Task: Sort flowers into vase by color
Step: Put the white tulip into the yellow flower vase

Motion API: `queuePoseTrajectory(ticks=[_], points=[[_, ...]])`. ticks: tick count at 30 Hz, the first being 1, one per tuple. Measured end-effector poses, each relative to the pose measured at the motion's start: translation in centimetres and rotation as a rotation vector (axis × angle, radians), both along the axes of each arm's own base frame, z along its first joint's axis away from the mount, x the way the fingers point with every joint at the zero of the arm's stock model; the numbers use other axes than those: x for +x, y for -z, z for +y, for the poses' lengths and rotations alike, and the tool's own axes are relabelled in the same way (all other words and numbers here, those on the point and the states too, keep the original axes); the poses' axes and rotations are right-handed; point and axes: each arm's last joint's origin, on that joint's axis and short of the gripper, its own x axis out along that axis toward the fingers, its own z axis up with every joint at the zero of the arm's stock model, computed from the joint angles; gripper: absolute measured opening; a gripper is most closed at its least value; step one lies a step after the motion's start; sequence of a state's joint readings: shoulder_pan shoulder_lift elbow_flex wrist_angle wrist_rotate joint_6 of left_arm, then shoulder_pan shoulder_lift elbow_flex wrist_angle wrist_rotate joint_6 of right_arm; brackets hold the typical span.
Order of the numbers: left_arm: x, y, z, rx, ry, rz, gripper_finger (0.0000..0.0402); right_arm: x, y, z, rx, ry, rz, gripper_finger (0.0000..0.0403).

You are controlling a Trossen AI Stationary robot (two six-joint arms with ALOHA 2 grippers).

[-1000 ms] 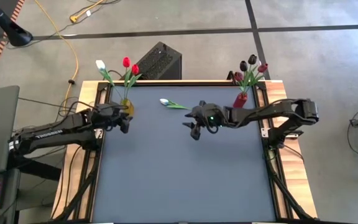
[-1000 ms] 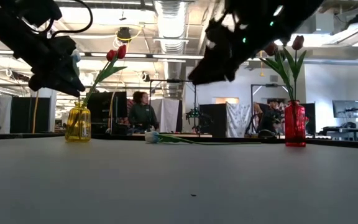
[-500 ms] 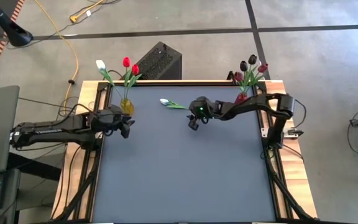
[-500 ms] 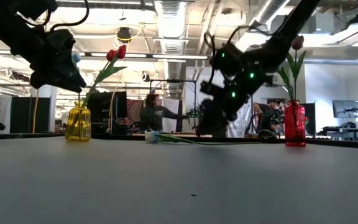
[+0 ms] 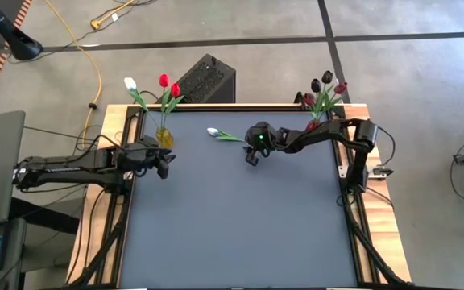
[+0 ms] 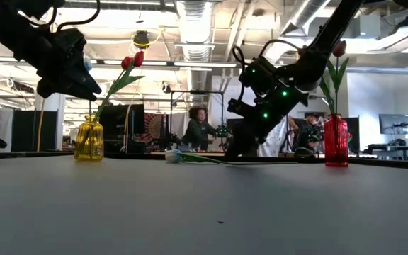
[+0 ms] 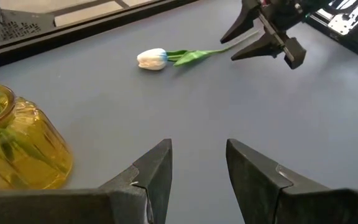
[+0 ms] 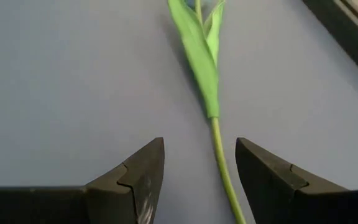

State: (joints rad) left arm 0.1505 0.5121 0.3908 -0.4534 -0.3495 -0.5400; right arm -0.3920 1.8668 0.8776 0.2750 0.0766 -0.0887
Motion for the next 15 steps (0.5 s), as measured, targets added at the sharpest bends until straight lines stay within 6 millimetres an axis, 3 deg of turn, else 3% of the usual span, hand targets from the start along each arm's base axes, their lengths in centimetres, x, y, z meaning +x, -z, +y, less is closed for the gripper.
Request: queuePoseTrajectory(ticks=[9, 15], points=[[0.0, 0.0, 0.0, 0.000, -0.003, 0.000, 0.0139, -0.8, 0.5, -2.1, 0.067, 0.021, -0.030, 0.0223], [0.0, 0.0, 0.0, -0.004, 0.001, -0.001, 0.0139, -0.6, 0.5, -1.7, 0.065, 0.007, -0.028, 0.0201]])
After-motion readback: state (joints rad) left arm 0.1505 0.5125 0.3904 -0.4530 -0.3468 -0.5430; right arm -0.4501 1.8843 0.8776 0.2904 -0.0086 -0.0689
